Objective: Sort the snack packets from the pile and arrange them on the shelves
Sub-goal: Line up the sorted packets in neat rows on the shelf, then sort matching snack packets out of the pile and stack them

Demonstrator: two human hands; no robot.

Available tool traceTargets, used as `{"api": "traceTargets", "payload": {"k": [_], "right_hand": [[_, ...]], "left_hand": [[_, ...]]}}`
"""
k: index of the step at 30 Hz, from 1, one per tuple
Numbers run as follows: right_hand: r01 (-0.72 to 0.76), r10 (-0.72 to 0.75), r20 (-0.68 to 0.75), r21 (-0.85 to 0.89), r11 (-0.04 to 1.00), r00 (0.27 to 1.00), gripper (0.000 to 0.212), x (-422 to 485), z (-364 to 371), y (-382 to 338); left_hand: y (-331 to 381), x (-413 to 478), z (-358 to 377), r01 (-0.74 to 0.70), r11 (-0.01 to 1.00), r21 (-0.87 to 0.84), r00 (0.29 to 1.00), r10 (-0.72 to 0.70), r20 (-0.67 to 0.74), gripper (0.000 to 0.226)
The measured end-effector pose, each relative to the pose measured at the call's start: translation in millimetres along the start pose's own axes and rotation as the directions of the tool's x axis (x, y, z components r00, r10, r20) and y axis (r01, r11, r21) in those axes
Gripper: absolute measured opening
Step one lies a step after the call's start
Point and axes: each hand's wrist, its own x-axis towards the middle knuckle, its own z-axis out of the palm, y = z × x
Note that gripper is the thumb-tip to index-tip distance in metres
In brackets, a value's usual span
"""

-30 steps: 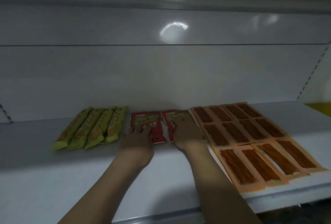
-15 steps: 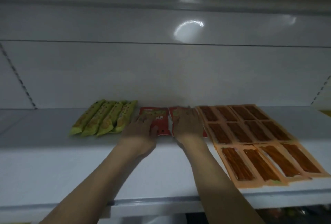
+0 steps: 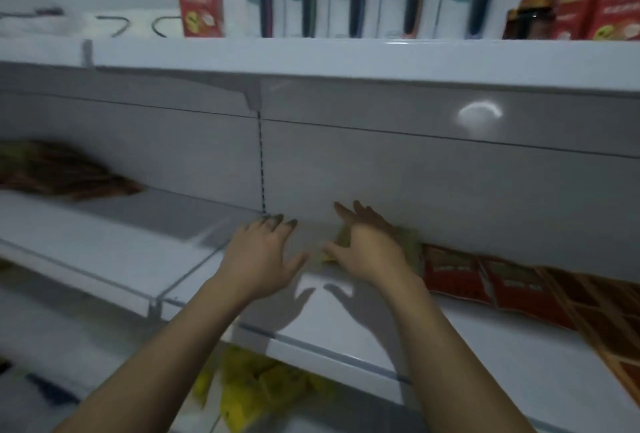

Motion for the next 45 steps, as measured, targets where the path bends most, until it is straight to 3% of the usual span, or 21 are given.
{"api": "traceTargets", "payload": {"k": [8,17,31,37,45], "right_hand": [[0.251,-0.254,0.015,0.115,0.961,0.967,0.087,3.5,50.6,-165.4],[0.489,-0.509,0.073,0.19,0.851,0.858,0.087,-3.1,116.8,-320.4],[0.633,-0.68,0.114,0.282,0.721,0.724,0.082,14.7,199.7,-463.1],[0.6,-0.656,0.134,0.303,0.74,0.743,0.08,79.1,250.8,-508.1],[0.487,-0.564,0.174,0.345,0.803,0.807,0.076,190.4,306.5,-572.7]], "left_hand": [[-151.6,-106.9,-44.0,0.293,0.955,0.05,0.953,-0.288,-0.092,0.069],[-259.7,-228.8,-80.9,0.593,0.804,0.041,0.8,-0.583,-0.14,0.069],[-355.2,-289.0,-66.6,0.783,0.621,0.035,0.619,-0.772,-0.146,0.064],[-436.8,-256.0,-40.3,0.788,0.614,0.052,0.616,-0.781,-0.1,0.064],[-566.1,-175.3,-17.8,0.708,0.7,0.093,0.704,-0.709,-0.025,0.061]]}}
